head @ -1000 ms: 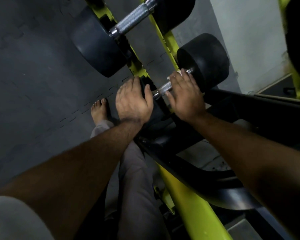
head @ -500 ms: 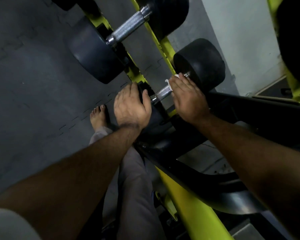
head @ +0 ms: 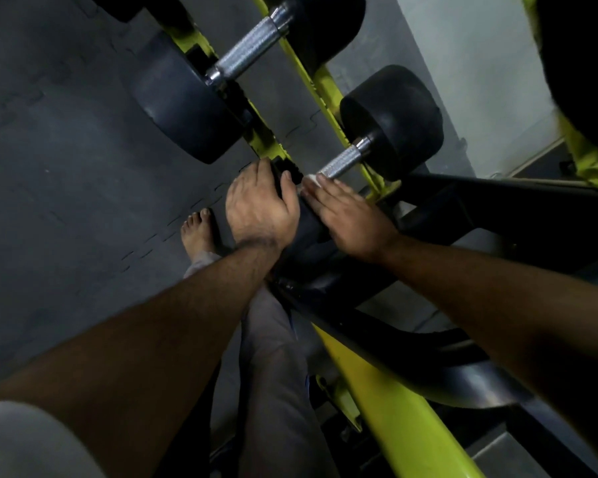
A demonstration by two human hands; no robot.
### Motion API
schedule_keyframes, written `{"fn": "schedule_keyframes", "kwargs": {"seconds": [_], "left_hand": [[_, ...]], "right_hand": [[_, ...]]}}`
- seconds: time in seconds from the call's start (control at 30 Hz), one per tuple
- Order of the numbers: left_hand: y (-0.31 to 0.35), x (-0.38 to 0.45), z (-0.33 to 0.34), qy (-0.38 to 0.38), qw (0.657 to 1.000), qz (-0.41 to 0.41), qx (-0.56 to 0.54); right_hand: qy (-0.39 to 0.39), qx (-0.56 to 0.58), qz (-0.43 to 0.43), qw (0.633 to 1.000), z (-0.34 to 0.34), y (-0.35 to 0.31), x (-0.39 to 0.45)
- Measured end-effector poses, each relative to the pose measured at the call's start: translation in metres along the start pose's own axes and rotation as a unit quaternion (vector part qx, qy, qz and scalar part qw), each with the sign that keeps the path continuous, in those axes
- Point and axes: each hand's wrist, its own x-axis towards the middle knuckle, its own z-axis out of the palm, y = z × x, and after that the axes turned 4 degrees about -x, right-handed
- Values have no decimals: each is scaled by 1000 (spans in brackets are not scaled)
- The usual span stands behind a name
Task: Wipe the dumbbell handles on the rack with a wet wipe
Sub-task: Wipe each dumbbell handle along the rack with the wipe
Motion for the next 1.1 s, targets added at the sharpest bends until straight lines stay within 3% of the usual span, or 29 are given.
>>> {"fn": "schedule_keyframes", "kwargs": {"seconds": [0.07,0.17,0.33,0.47,0.63,0.77,0.9,1.0,1.1], "left_hand": [[-2,0,0,4,1000,3,-4],[-2,0,1,3,1000,0,-7],[0,0,0,-3,1000,0,-3],[-2,0,0,-2,1000,1,-8],[-1,0,0,-9,1000,0,-1],[-1,-1,0,-9,1000,-1,-3],[-1,0,1,-12,1000,2,-3],[-2,0,0,-14,1000,2,-4],[-2,0,0,-13,1000,3,-5]], "right_hand": [[8,-44,26,999,-1,16,-2],[15,-50,141,989,-2,19,-2],[-17,-52,26,998,6,2,-10],[-7,-40,194,980,-4,24,-5],[-10,-15,125,992,0,17,-5],[7,-18,228,973,-7,16,4],[76,23,150,986,-8,18,14],[175,59,200,962,-13,33,28],[217,95,203,950,-10,19,35]]}}
